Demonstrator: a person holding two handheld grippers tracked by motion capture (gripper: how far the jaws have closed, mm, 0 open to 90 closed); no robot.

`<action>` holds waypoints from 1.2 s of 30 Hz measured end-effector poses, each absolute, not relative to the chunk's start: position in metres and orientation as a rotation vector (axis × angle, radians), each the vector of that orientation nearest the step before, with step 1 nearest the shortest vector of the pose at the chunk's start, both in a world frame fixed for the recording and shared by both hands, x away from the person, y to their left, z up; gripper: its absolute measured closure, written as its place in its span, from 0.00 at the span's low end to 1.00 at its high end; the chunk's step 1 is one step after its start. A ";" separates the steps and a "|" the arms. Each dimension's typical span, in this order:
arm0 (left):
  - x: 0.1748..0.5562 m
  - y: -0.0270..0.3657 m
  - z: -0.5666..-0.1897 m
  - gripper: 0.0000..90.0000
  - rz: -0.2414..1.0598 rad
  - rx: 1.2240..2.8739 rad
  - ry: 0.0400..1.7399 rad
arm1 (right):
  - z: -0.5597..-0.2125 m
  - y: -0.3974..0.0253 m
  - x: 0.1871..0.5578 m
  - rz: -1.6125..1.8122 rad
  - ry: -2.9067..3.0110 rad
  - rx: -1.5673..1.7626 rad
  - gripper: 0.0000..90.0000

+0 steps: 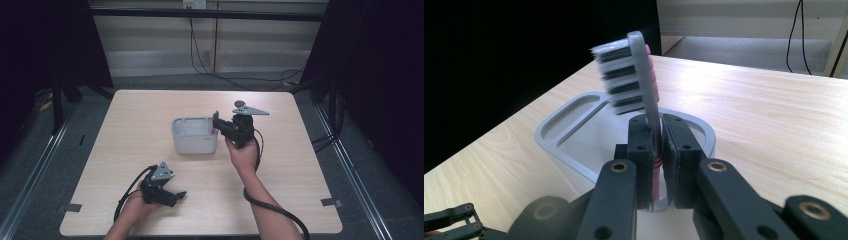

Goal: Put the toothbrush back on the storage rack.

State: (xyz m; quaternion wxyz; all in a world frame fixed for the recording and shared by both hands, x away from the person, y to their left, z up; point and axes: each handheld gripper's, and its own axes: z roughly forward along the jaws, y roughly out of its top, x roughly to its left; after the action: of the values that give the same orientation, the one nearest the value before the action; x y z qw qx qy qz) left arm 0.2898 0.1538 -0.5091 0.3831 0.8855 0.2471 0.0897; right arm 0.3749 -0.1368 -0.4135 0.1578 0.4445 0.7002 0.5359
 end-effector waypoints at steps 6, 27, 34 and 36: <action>0.290 0.154 -0.509 0.13 0.232 2.256 0.631 | -0.416 -0.135 0.374 1.524 2.016 1.272 0.92; 0.290 0.154 -0.509 0.13 0.239 2.266 0.626 | -0.424 -0.137 0.371 1.520 2.027 1.277 0.92; 0.290 0.154 -0.509 0.13 0.239 2.266 0.627 | -0.424 -0.137 0.371 1.523 2.029 1.273 0.91; 0.290 0.154 -0.509 0.13 0.239 2.266 0.627 | -0.424 -0.137 0.370 1.524 2.034 1.270 0.91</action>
State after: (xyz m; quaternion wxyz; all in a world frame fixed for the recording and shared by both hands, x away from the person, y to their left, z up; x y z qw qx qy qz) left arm 0.2896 0.1542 -0.5088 0.3795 0.8871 0.2454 0.0936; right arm 0.3704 -0.1370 -0.4236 0.1497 0.4422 0.7077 0.5303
